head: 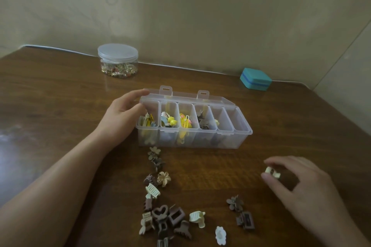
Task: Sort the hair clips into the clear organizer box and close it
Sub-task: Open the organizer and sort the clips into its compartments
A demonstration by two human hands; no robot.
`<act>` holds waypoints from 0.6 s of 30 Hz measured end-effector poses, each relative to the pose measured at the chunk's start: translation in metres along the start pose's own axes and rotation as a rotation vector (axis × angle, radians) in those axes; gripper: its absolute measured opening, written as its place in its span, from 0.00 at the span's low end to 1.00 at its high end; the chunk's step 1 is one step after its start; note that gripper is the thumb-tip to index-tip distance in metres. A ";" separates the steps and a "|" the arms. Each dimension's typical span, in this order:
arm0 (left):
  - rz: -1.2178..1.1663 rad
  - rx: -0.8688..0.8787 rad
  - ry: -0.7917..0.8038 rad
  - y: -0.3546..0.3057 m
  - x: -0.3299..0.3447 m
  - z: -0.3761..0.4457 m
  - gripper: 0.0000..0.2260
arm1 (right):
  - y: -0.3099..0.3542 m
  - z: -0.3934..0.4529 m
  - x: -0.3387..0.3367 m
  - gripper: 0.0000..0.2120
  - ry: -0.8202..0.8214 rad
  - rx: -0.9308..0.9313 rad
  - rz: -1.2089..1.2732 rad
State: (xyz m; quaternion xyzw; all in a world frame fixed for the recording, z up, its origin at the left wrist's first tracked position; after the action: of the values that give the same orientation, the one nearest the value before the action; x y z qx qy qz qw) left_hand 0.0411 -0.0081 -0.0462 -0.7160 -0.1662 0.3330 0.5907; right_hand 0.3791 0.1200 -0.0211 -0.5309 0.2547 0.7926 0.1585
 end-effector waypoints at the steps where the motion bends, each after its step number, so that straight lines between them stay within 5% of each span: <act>1: -0.001 0.002 -0.001 0.000 0.000 0.000 0.28 | 0.005 0.008 -0.008 0.17 -0.047 -0.027 0.043; 6: 0.002 0.000 -0.008 0.000 -0.001 0.000 0.28 | 0.039 0.066 -0.026 0.12 -0.189 -0.181 0.252; 10: 0.000 -0.002 -0.004 -0.001 -0.001 0.000 0.28 | 0.052 0.100 0.005 0.11 -0.049 -0.207 0.290; 18: 0.005 0.007 -0.034 0.002 -0.003 0.003 0.21 | 0.030 0.047 -0.029 0.11 -0.196 -0.142 0.168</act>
State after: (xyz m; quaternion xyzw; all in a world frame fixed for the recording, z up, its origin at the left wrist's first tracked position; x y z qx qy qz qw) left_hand 0.0365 -0.0086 -0.0474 -0.7086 -0.1732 0.3471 0.5894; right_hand 0.3388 0.1228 0.0274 -0.4376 0.2248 0.8672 0.0777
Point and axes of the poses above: each hand's wrist, its own z-axis towards the middle knuckle, its own x-axis out of the palm, y = z × x, the point moved 7 cm from there along z, towards the middle knuckle, and after that the axes turned 12 degrees about -x, right-handed, at the moved point
